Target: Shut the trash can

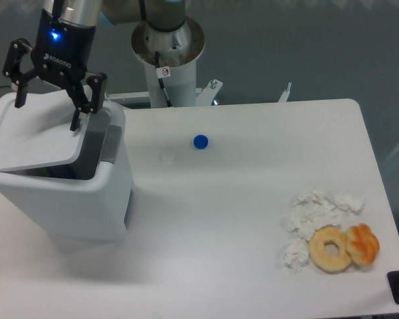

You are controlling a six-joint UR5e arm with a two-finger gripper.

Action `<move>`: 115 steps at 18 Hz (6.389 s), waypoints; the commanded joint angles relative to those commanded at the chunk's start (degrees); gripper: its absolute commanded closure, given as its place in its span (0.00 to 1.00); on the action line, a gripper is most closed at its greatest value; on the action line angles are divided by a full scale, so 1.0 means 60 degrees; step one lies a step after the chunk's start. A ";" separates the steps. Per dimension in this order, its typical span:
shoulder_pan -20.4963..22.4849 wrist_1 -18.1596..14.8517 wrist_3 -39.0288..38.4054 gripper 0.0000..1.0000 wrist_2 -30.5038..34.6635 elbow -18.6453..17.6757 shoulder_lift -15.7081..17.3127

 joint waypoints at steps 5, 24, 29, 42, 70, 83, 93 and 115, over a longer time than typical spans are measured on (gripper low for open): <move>-0.0015 -0.0015 0.0000 0.00 0.0000 -0.0029 -0.0073; 0.0073 -0.0015 0.0381 0.00 -0.0015 -0.0498 -0.0103; 0.0117 -0.0015 0.0381 0.00 0.0000 -0.0527 -0.0132; 0.0278 -0.0015 0.0381 0.00 -0.0059 -0.0527 -0.0410; 0.0205 0.0000 0.0381 0.00 -0.0059 -0.0659 -0.0410; 0.0979 -0.0029 0.0468 0.00 -0.0264 -0.0088 -0.0176; 0.3572 -0.0088 0.4287 0.00 0.1122 -0.0220 0.0102; 0.6884 -0.1655 1.2641 0.00 0.3794 -0.0938 -0.0059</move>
